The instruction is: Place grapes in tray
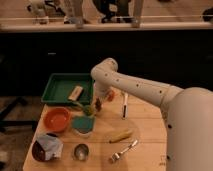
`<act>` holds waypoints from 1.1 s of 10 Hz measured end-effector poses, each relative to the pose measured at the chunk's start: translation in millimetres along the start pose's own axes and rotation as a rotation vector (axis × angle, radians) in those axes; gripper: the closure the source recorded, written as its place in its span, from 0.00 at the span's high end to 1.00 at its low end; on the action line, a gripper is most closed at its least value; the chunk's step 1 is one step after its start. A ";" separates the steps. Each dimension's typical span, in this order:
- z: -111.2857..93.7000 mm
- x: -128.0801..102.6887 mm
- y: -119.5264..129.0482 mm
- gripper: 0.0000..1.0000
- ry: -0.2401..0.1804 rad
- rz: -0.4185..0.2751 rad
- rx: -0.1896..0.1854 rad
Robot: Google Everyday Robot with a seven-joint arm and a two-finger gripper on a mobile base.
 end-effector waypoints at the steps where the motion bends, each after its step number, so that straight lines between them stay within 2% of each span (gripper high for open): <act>1: -2.4 5.0 -4.9 0.00 0.008 0.007 0.007; 5: -3.8 12.1 -24.0 0.00 -0.012 0.058 0.084; 8: 7.6 10.0 -42.2 0.00 -0.040 0.078 0.136; 11: 25.8 -7.9 -67.5 0.00 -0.084 0.047 0.152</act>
